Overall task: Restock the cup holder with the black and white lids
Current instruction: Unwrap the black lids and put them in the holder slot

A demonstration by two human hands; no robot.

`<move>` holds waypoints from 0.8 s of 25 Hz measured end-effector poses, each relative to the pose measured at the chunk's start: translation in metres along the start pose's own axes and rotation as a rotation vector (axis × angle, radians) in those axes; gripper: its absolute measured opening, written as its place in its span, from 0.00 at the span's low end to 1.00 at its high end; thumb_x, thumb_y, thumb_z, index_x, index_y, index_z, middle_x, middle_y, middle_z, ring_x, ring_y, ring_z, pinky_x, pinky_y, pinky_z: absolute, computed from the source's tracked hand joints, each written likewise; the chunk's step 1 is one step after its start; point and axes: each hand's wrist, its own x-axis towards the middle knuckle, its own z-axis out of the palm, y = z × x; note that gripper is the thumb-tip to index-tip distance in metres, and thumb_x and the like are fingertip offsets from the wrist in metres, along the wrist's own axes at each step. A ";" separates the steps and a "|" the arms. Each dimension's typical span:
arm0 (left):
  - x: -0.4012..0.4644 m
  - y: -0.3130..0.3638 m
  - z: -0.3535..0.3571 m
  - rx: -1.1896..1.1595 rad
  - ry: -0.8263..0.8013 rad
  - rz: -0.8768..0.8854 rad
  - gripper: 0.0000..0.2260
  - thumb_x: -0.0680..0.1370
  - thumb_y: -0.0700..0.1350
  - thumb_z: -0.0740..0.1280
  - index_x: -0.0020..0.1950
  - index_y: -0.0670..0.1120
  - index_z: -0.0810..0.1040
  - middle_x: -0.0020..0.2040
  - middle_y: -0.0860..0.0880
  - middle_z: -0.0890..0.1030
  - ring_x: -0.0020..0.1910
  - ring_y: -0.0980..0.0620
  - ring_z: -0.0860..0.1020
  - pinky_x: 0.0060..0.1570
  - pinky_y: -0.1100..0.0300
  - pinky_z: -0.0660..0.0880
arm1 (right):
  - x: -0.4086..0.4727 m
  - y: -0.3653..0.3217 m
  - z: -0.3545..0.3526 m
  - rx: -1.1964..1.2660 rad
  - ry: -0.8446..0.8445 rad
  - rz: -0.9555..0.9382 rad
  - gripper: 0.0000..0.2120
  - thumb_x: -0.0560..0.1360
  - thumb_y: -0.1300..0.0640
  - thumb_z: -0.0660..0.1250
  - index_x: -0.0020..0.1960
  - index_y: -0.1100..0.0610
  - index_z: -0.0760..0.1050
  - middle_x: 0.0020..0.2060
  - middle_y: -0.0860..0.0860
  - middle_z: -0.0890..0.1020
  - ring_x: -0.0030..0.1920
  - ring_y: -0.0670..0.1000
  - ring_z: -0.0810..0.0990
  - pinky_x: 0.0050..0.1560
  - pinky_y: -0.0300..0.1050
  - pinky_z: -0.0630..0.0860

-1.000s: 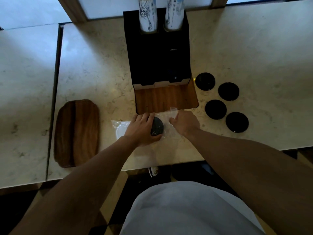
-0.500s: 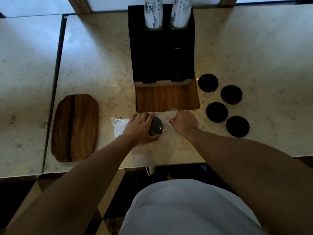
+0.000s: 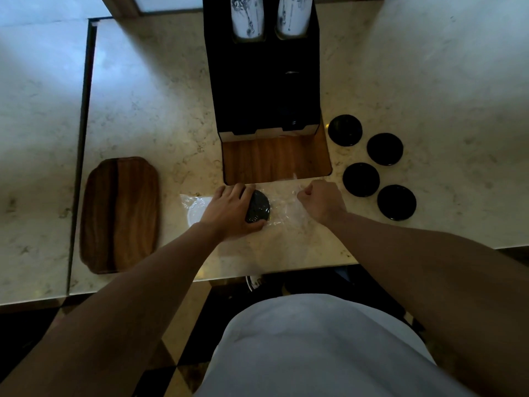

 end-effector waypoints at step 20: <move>-0.005 -0.001 -0.001 0.017 0.037 -0.022 0.52 0.66 0.80 0.57 0.79 0.46 0.57 0.71 0.43 0.71 0.69 0.40 0.70 0.74 0.42 0.61 | -0.002 0.006 -0.015 0.031 0.079 -0.194 0.08 0.78 0.56 0.64 0.47 0.60 0.79 0.40 0.54 0.83 0.41 0.54 0.81 0.42 0.52 0.80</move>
